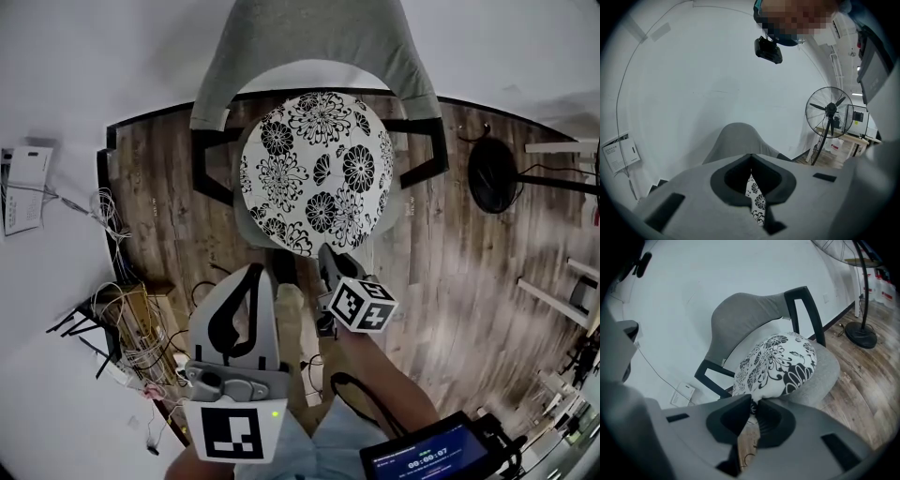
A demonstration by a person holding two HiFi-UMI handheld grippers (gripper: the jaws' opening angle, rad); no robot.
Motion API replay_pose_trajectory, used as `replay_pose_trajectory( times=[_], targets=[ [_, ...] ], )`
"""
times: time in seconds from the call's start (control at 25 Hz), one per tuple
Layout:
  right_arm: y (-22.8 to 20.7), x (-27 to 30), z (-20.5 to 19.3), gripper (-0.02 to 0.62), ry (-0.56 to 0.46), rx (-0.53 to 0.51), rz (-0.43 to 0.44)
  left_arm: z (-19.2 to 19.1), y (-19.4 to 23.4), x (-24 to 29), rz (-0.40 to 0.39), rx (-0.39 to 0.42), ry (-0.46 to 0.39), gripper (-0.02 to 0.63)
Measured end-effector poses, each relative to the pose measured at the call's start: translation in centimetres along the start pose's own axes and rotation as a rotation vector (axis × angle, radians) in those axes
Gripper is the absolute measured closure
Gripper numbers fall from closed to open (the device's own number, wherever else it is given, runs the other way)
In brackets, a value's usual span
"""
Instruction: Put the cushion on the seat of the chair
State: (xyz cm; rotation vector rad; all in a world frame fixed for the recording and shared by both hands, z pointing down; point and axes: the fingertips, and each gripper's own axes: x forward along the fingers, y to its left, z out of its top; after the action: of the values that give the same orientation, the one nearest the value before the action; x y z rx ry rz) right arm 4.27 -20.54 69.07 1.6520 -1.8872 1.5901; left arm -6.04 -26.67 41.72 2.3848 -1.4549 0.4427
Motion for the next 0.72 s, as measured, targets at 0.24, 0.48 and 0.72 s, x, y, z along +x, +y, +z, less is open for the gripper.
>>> replay_pose_trajectory(
  times=[0.24,0.48,0.72],
  targets=[
    [-1.0,0.4,-0.9,0.566,0.007,0.005,-0.02,-0.6,-0.1,0.1,-0.014,0.008,0.009,0.597],
    [-2.1,1.1,-1.6,0.565,-0.008,0.007,-0.028,-1.7,-0.1,0.2,-0.038,0.026,0.014,0.597],
    [-3.1,2.5,-2.6,0.56,-0.021,0.014,-0.032,-3.6,0.0,0.9,-0.046,0.02,0.028,0.597]
  ],
)
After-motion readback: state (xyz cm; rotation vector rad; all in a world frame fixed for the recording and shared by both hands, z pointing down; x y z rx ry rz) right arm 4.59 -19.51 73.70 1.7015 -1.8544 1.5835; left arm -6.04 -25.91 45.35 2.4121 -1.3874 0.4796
